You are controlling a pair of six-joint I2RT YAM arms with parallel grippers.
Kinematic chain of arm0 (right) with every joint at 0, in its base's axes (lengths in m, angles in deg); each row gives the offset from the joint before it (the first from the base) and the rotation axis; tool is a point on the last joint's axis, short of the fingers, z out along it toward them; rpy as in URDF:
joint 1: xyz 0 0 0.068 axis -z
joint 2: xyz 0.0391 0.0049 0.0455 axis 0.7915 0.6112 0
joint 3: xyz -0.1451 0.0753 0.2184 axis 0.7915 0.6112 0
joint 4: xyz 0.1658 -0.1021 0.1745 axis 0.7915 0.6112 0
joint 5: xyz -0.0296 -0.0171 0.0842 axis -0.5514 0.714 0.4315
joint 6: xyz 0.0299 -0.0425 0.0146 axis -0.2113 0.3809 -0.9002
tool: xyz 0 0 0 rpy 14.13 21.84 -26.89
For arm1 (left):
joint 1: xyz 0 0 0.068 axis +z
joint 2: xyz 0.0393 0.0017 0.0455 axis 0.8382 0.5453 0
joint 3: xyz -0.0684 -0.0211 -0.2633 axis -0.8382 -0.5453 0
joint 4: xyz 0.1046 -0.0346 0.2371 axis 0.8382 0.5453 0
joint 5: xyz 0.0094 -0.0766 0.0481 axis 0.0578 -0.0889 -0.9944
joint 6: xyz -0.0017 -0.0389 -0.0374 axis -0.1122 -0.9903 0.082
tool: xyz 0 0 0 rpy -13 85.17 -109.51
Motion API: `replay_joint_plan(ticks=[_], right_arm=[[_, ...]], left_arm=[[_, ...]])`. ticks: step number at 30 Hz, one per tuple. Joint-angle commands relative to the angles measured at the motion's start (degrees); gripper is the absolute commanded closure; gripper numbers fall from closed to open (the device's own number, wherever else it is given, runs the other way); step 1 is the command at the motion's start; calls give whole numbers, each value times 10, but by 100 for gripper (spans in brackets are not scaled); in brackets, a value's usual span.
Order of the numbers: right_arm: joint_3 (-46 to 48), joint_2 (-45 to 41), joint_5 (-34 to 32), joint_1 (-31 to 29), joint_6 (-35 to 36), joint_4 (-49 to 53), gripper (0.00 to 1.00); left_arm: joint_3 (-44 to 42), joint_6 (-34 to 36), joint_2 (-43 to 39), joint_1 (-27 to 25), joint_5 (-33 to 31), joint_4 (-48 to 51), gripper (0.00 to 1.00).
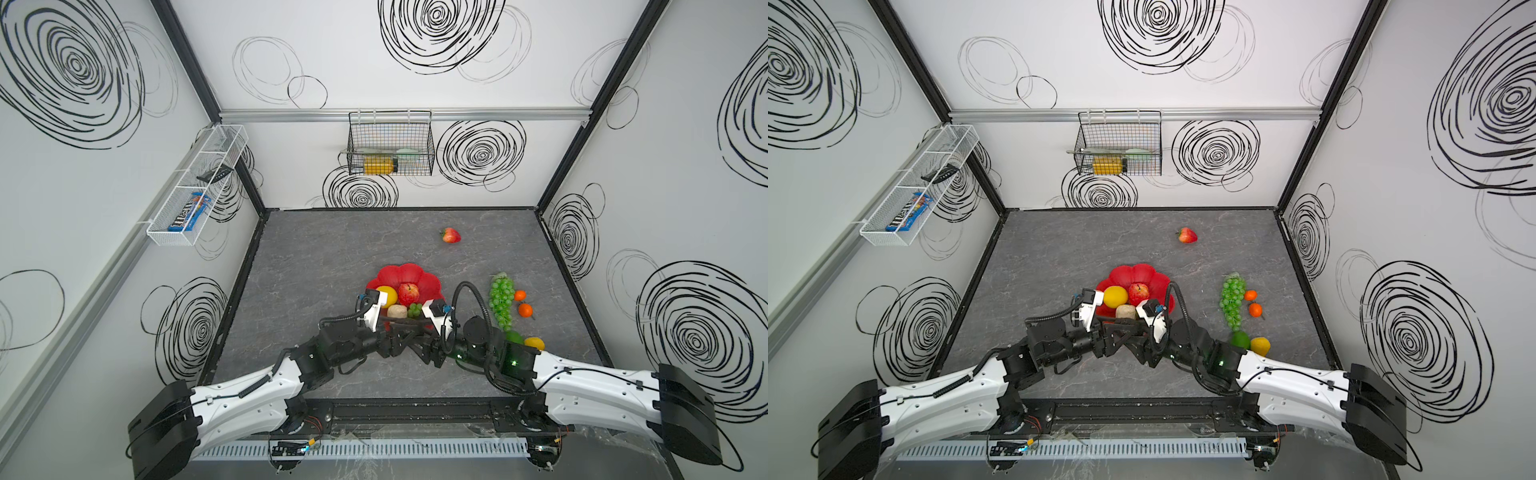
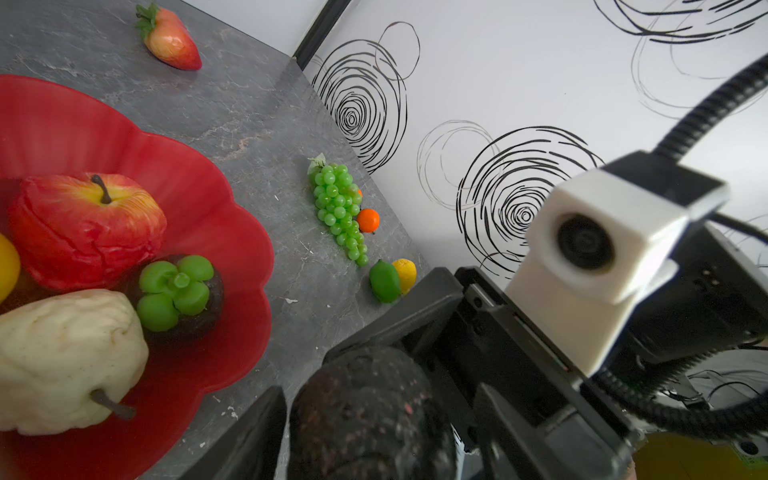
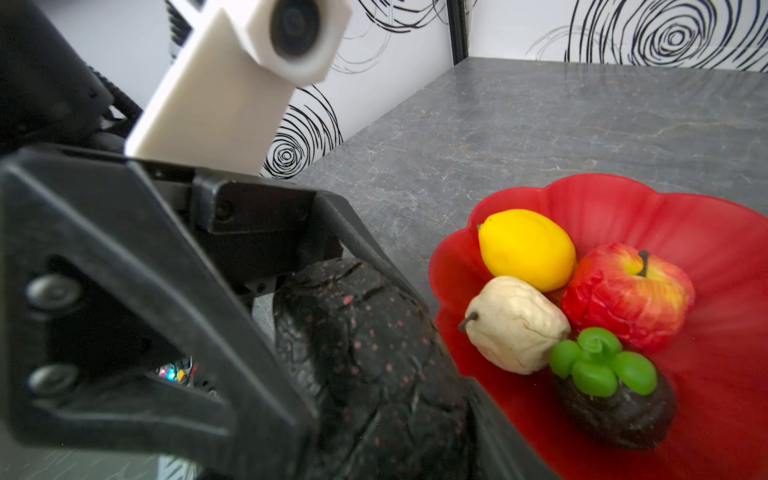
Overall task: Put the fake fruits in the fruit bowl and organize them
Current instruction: 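Carry the avocado toward the left gripper, left gripper grasps it, then move the avocado over the bowl with the left gripper while the right gripper withdraws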
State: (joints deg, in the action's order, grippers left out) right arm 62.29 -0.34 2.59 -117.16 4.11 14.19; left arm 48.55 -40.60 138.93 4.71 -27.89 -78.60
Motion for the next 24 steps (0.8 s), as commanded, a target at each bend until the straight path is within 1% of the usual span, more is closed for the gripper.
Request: replay_joint_plan(ticks=[1, 5, 13, 15, 20, 22, 24], right_arm=[[4, -10, -70, -20, 14, -37, 39], [7, -12, -97, -34, 16, -46, 39], [1, 3, -142, -51, 23, -49, 38], [-2, 6, -149, -51, 22, -47, 37], [-4, 7, -160, -53, 18, -39, 30], [-5, 6, -169, -52, 15, -30, 24], [-13, 0, -191, -52, -8, -1, 18]], left_arm=[[12, -12, 0, -6, -4, -20, 28], [10, -13, -5, -7, -5, -15, 34], [12, -14, -5, -8, 3, -13, 52], [14, -14, -2, -9, 5, -13, 55], [28, -1, 4, -8, 1, 3, 58], [37, 8, 5, -7, -3, 15, 58], [47, 18, 5, -3, -6, 29, 58]])
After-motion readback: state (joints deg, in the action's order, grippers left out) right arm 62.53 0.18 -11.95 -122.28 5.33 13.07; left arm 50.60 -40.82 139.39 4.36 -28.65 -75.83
